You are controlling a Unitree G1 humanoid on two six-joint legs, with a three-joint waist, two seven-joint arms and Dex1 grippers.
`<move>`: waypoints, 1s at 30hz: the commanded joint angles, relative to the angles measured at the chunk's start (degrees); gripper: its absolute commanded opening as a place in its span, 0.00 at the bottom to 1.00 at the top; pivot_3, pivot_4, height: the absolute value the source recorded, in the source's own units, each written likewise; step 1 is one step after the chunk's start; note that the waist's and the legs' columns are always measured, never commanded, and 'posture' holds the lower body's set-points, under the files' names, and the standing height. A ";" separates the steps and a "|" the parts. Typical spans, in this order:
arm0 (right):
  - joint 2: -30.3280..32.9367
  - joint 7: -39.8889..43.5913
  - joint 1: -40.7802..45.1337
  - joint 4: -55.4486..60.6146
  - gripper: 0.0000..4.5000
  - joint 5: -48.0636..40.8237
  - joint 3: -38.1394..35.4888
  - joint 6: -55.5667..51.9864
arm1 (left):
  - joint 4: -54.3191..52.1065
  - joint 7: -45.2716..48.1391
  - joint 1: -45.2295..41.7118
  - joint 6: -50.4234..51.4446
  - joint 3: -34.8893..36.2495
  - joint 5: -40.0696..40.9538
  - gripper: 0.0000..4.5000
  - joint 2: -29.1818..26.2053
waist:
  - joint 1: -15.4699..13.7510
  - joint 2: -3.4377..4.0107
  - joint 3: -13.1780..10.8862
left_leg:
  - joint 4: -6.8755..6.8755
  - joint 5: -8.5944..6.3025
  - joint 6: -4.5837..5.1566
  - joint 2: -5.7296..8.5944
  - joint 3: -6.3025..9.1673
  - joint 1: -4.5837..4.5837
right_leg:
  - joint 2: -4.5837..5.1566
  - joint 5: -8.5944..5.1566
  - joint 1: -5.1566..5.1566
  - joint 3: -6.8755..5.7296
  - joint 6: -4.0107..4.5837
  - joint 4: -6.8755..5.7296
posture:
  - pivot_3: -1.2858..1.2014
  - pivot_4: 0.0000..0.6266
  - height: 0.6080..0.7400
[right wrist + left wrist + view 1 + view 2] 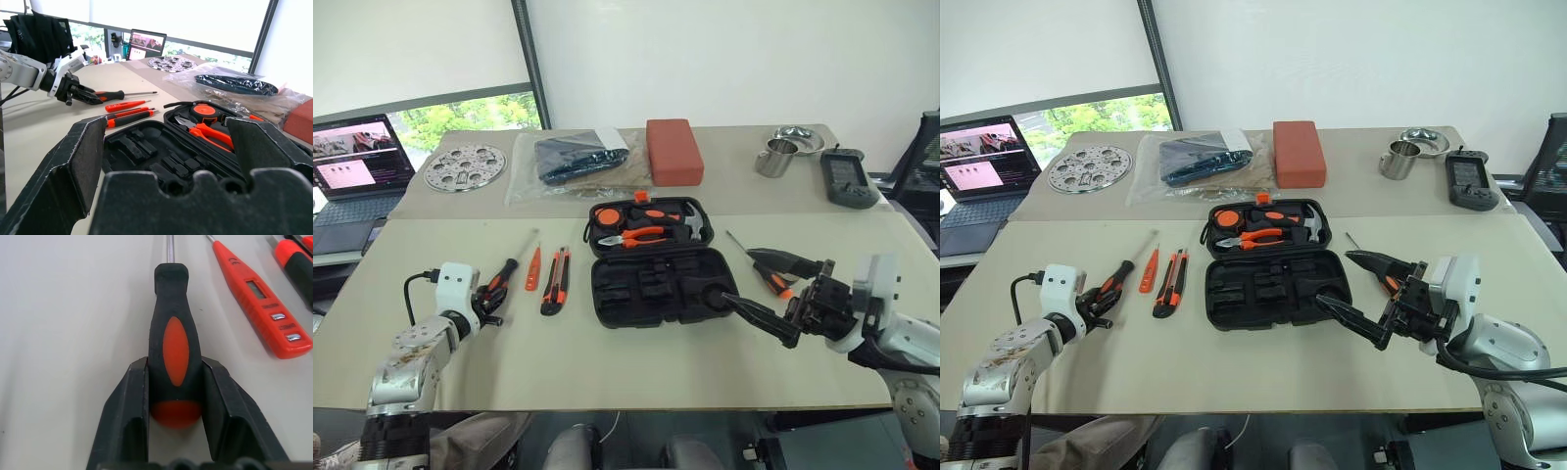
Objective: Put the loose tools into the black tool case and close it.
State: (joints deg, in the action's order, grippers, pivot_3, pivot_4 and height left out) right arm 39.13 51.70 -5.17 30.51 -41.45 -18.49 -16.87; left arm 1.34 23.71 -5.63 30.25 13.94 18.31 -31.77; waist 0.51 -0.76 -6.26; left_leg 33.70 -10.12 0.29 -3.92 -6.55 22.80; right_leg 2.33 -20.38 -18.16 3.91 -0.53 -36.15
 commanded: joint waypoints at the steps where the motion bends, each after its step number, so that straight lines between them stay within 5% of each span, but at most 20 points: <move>1: -0.04 -0.61 -0.60 2.26 1.00 -0.56 -1.60 0.74 | 3.60 2.84 -1.62 -6.25 3.93 1.83 0.20 0.44 | 0.06 -0.01 0.00 | 0.00 0.00 0.00 0.00 0.00 0.00 | 0.00 0.00 0.00 0.00 0.00 0.00 | 0.52 0.24 1.00; 7: -0.49 -1.07 -2.43 2.05 1.00 -1.02 -3.45 1.32 | 7.18 19.21 -9.84 -16.39 6.72 8.94 0.20 -2.51 | -0.36 -0.29 -0.12 | -0.01 0.05 -0.08 0.00 0.01 0.08 | -0.07 0.02 -0.02 -0.17 0.03 0.06 | 0.52 0.24 1.00; 11: 0.65 1.72 -5.80 -1.43 1.00 1.98 -5.57 3.49 | 15.09 41.16 -21.86 -26.25 -6.99 2.12 0.20 -7.82 | -1.27 -0.22 -0.08 | -0.03 0.03 -0.05 0.13 -0.06 0.08 | -0.22 0.02 -0.01 -0.22 0.00 0.14 | 0.52 0.24 1.00; 14: 0.89 2.10 -5.73 -2.76 1.00 2.33 -6.61 4.09 | 25.99 47.68 -31.73 -35.13 -15.52 -5.39 0.20 -6.07 | -1.41 -0.04 0.01 | 0.02 0.01 0.00 0.22 -0.16 0.07 | -0.21 0.03 0.03 -0.20 -0.04 0.17 | 0.52 0.24 1.00; 22: -0.15 -0.80 -7.51 0.08 1.00 3.29 -7.77 3.69 | 49.01 52.72 -52.13 -44.92 -26.34 -15.88 0.20 5.41 | -0.61 -0.09 -0.07 | 0.16 0.03 0.01 0.04 -0.01 0.40 | -0.91 0.05 -0.20 0.08 -0.04 0.13 | 0.52 0.24 1.00; 30: -0.24 -4.35 -11.73 1.95 1.00 4.50 -9.44 2.26 | 56.99 50.59 -54.64 -49.23 -29.43 -22.33 0.20 8.41 | 0.01 -0.08 -0.13 | 0.16 0.07 -0.07 0.05 0.03 0.42 | -0.94 0.04 -0.21 0.21 -0.05 0.13 | 0.52 0.24 1.00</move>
State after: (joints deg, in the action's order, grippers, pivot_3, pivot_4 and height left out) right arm 38.89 47.65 -16.91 30.47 -36.74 -25.70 -15.20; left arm 58.02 75.49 -59.21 -17.67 -16.12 -3.48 -22.78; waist 0.51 -0.84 -6.39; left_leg 33.86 -10.05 0.22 -3.86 -6.51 23.23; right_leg 1.40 -20.35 -18.38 4.12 -0.58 -36.03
